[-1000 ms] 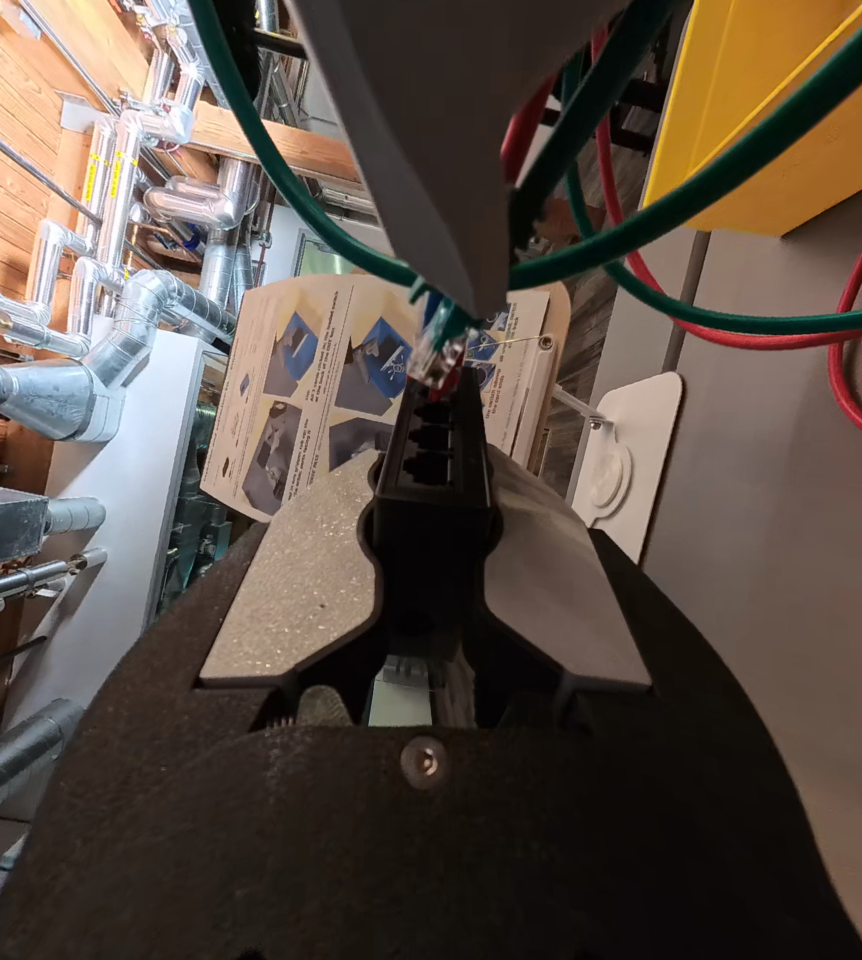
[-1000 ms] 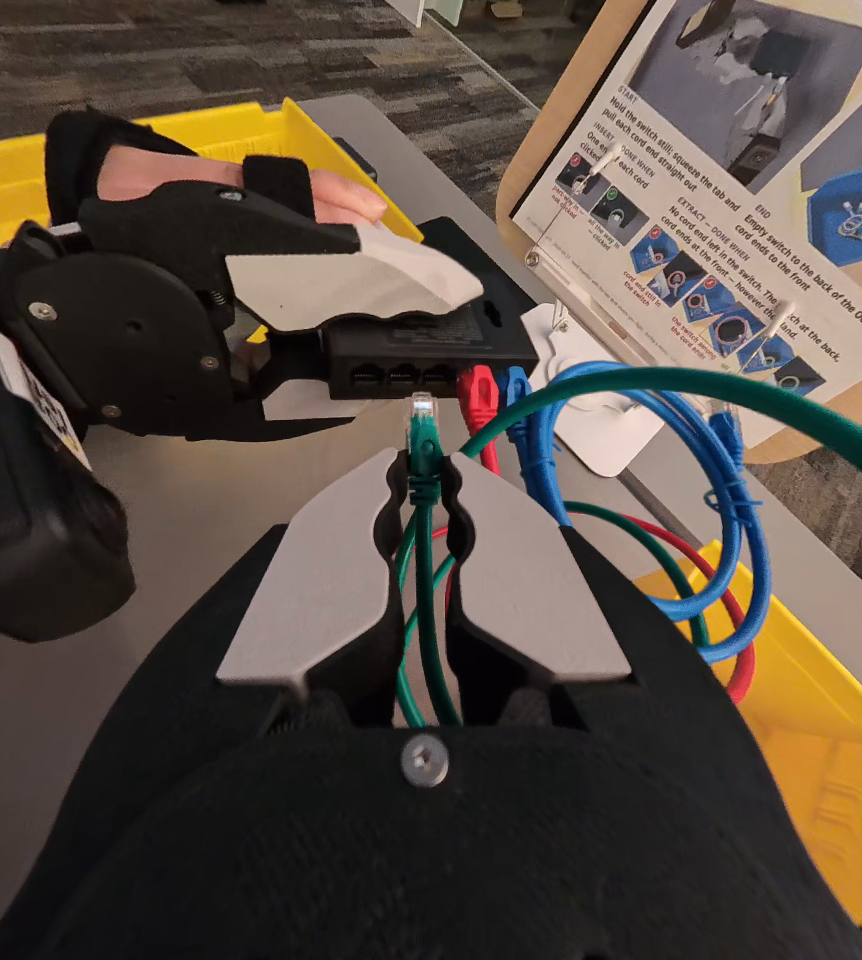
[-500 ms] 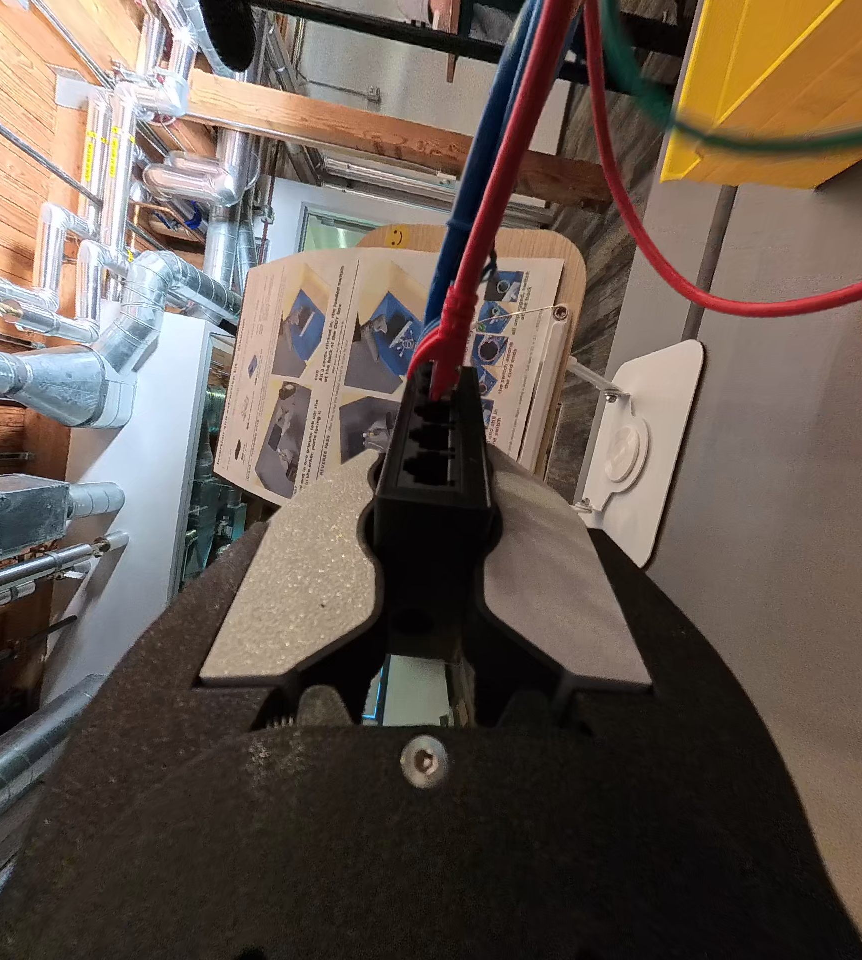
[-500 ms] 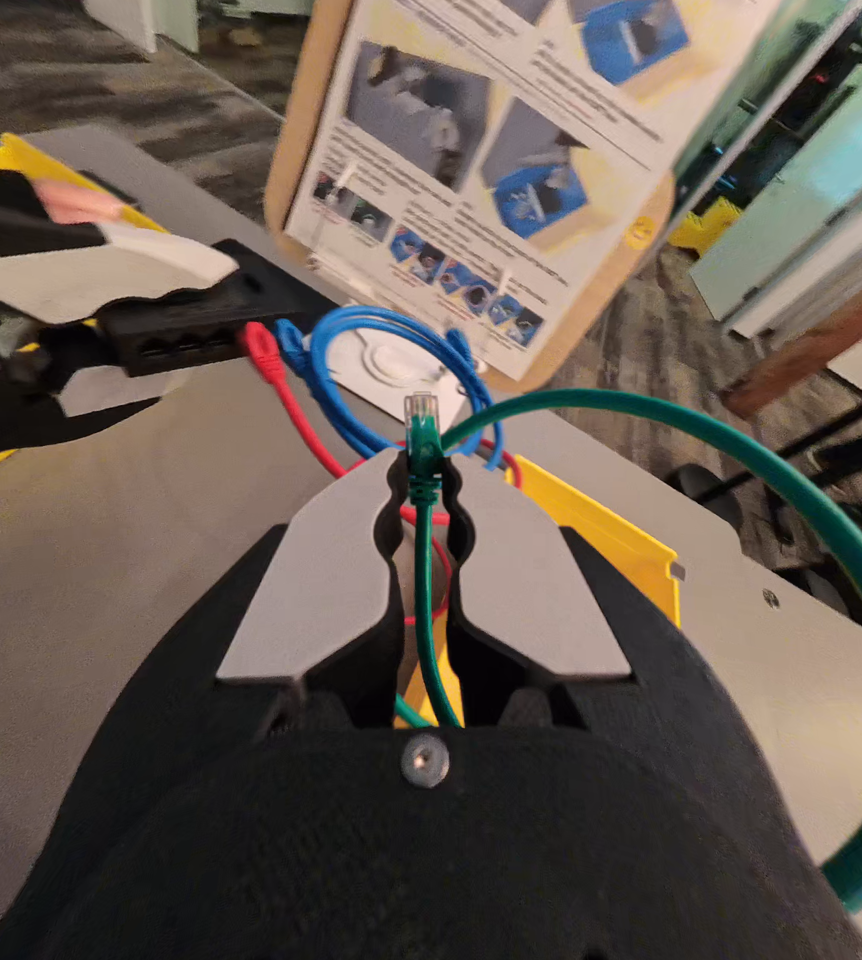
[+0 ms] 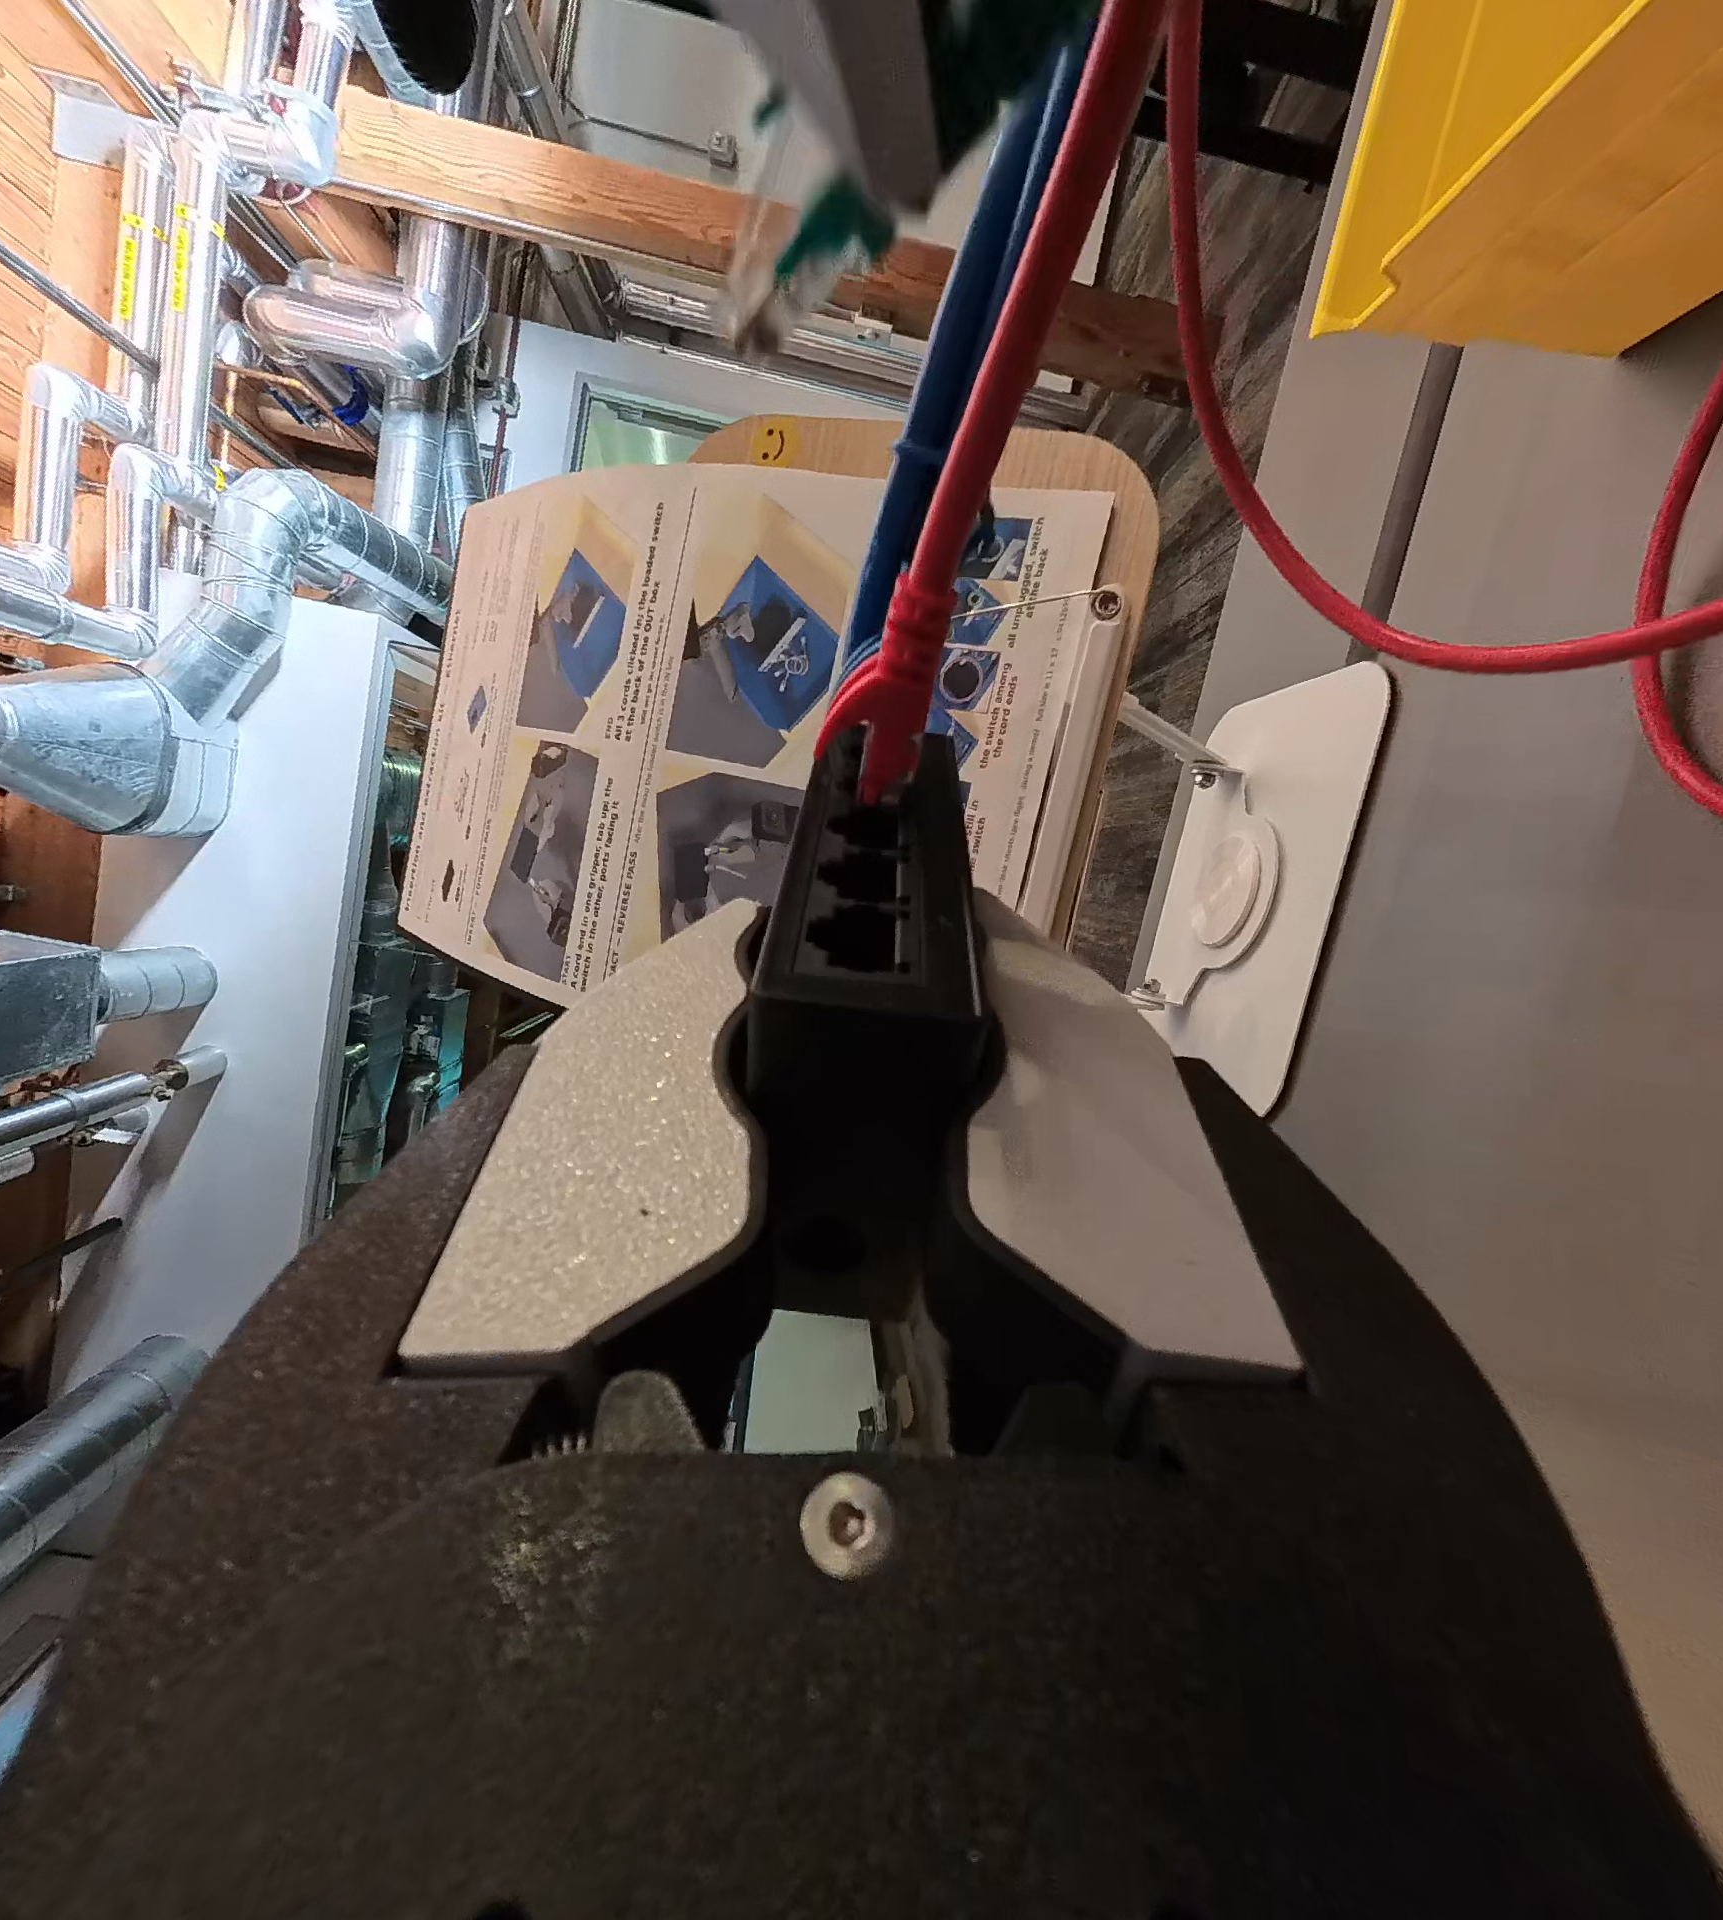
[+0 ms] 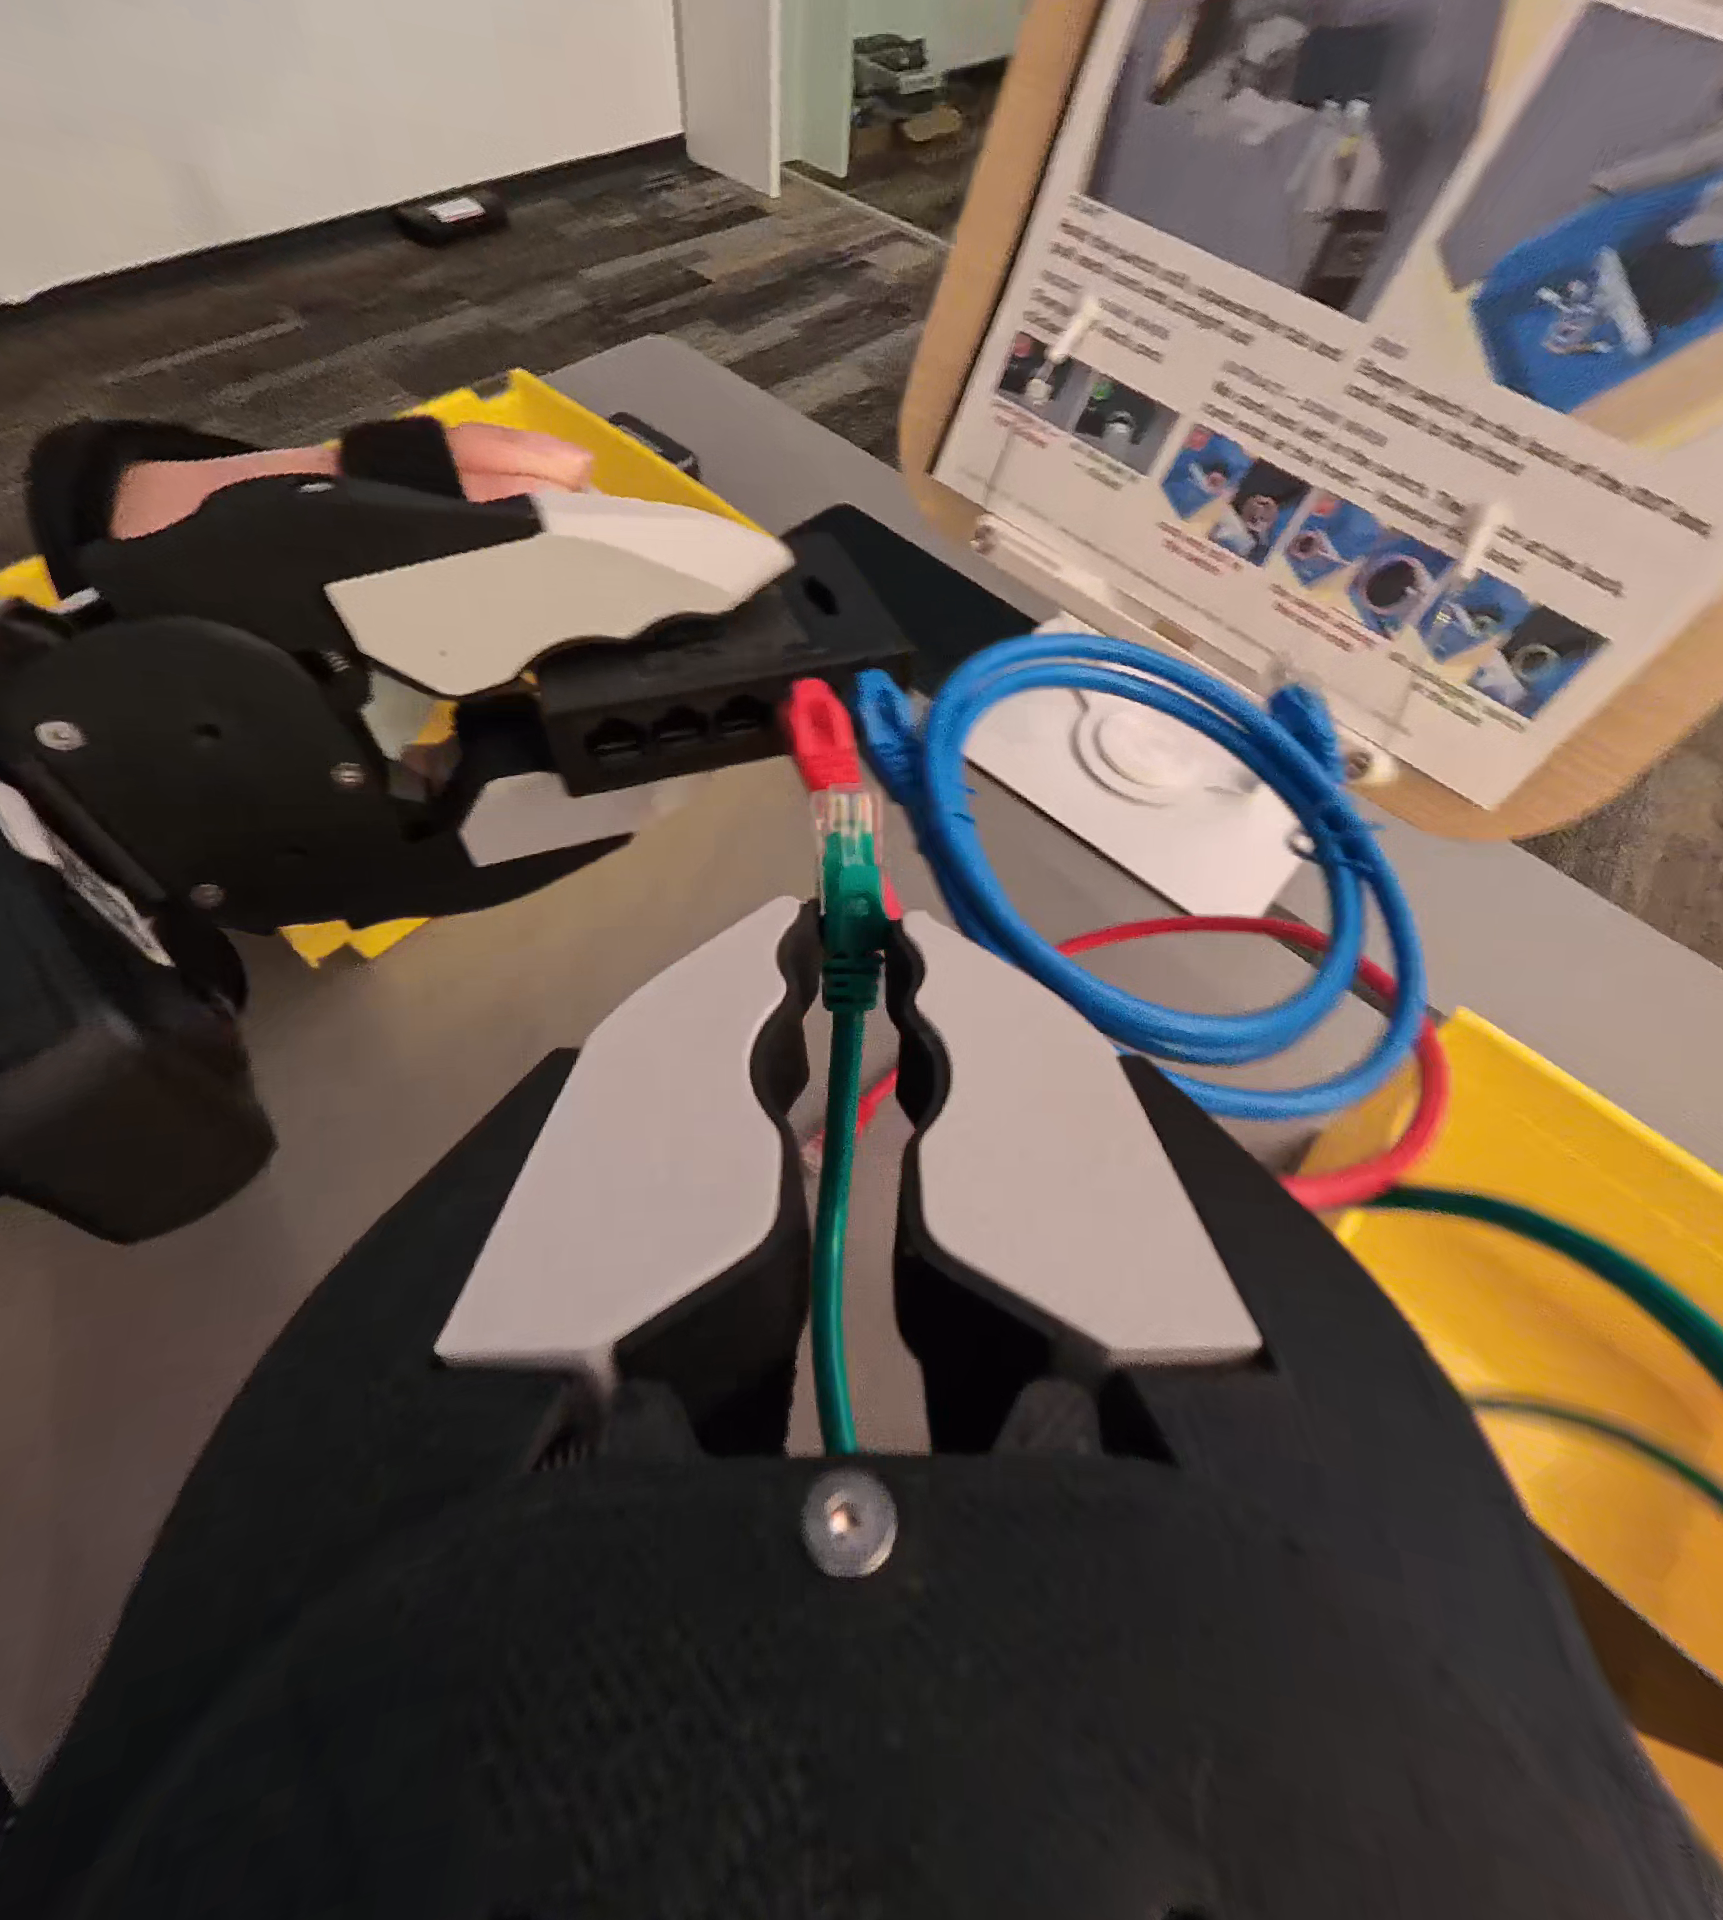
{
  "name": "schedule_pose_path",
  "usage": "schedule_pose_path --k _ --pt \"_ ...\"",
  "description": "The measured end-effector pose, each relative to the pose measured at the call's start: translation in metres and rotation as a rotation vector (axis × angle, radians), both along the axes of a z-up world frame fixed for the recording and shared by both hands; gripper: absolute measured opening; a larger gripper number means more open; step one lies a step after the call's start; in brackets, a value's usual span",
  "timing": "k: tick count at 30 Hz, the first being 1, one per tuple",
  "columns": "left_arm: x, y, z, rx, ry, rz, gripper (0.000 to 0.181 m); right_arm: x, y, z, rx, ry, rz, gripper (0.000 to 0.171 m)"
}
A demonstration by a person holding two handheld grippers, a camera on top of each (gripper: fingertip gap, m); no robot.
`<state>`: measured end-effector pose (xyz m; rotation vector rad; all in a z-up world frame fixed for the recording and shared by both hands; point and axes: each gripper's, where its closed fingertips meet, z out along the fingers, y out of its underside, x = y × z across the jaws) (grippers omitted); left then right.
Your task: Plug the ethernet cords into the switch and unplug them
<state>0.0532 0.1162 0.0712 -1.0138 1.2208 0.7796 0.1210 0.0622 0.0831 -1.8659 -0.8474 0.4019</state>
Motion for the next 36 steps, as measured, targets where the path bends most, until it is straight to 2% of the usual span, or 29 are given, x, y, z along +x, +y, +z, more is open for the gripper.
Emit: schedule_pose_path --k 3,6,21,36 --pt "0.001 -0.002 0.002 0.007 -0.003 -0.007 0.031 -0.023 -0.010 -0.007 0.008 -0.047 0.074 0.013" --pt "0.003 -0.006 0.004 0.019 -0.003 -0.033 0.030 -0.030 -0.009 -0.017 0.013 -0.115 0.068 0.013" --pt "0.032 -0.020 -0.013 0.070 0.120 -0.127 0.031 -0.013 -0.012 -0.040 -0.100 -0.241 0.027 0.013" --pt "0.044 -0.018 -0.035 0.070 0.222 -0.110 0.031 0.000 -0.008 -0.067 -0.261 -0.287 -0.034 0.013"
